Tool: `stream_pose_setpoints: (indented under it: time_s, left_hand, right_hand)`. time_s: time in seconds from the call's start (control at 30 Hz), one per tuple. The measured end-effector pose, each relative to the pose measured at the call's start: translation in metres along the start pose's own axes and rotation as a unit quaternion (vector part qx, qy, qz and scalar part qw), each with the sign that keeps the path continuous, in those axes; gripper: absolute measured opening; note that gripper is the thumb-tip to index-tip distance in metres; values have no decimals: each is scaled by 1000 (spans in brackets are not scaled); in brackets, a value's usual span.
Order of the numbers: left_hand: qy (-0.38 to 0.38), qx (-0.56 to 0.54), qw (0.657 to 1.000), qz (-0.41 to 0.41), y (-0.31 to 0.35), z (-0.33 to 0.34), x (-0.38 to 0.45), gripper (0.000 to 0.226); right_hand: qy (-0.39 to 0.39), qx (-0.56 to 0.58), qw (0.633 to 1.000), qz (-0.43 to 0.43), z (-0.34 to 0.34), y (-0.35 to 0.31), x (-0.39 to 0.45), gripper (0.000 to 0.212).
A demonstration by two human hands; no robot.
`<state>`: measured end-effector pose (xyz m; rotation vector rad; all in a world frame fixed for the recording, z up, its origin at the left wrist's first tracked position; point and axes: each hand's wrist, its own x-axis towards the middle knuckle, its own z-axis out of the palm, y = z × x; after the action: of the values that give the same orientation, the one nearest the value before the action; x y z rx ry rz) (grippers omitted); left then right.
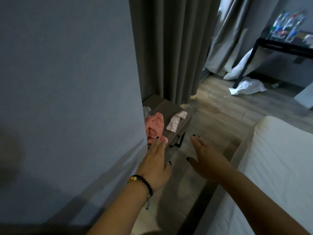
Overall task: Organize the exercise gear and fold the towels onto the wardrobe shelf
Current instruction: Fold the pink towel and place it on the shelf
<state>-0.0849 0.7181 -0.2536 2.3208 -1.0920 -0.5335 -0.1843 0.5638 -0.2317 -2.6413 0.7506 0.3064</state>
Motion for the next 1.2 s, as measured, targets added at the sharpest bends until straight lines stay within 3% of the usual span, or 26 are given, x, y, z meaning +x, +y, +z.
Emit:
stream_pose_setpoints:
  time_s: [0.3, 0.5, 0.6, 0.7, 0.8, 0.97, 1.03, 1.2]
  left_hand:
    - [-35, -10, 999, -16, -14, -10, 70, 77]
    - [-40, -73, 994, -63, -28, 7, 136, 81]
    - [3, -27, 999, -40, -39, 16, 181, 83]
    - [37, 44, 995, -79, -56, 22, 231, 88]
    - [37, 45, 993, -100, -50, 26, 265, 87]
    - [121, 0, 980, -158, -40, 36, 301, 65]
    - [141, -76, 975, -157, -41, 47, 306, 71]
    - [154, -54, 974, -154, -39, 64, 313, 72]
  right_hand:
    - [-53, -5, 998, 34, -11, 22, 56, 79]
    - [-42, -5, 998, 35, -26, 34, 122, 77]
    - [-33, -11, 999, 21, -38, 42, 158, 77]
    - [-38, -4, 999, -1, -54, 52, 197, 78]
    - [-40, 4, 999, -31, -74, 70, 239, 76]
    - [-78, 14, 995, -69, -102, 103, 301, 75]
    - [-91, 18, 992, -87, -104, 112, 321, 75]
    - [-135, -9, 982, -129, -99, 118, 363, 74]
